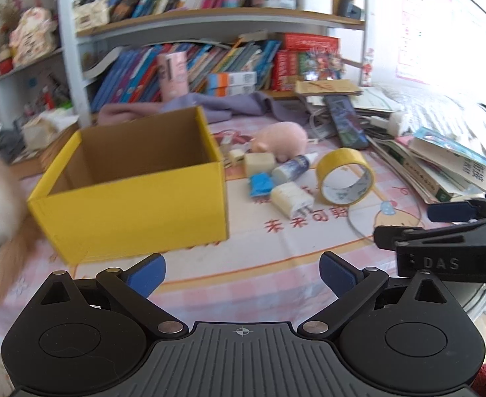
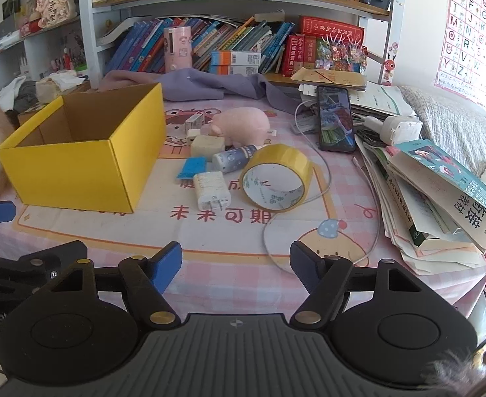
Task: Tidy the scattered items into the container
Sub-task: 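Reach the left tool to the white charger while the right tool reaches the yellow tape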
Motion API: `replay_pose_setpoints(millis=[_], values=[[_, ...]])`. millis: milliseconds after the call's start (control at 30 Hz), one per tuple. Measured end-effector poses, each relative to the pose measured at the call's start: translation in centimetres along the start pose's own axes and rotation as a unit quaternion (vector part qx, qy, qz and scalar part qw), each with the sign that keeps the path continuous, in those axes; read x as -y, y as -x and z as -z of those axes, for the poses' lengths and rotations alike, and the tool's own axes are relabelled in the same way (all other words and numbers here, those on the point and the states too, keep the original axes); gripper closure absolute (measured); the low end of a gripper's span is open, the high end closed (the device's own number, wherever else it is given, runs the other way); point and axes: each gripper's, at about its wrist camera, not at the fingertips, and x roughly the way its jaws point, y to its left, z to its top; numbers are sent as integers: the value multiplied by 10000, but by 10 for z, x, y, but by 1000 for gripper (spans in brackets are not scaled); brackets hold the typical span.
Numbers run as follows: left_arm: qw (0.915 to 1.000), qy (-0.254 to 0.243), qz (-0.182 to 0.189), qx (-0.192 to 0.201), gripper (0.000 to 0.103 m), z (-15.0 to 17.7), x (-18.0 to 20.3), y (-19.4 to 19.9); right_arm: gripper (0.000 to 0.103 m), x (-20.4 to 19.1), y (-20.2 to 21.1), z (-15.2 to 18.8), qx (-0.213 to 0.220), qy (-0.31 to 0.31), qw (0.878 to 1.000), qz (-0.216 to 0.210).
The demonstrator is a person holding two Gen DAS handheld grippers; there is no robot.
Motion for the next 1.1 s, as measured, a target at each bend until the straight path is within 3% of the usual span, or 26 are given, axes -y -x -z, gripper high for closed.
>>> replay_pose_setpoints(millis=[300,567,800,1100], values=[[9983,-462,359,33,4,-16,27,-31,35,26,-27,-14,-165,-66,9996,203],[9980,-455,448,-33,9,-37,45,-61,37,51,-56,-36,-268,143,9994,155],[9986,-323,331,-237,13,-53,59,-96,41,73,-91,-57,-485,433,9979,6],[9978,-213,-144,-611,23,-67,69,-139,43,89,-140,-80,-719,729,9939,-422]])
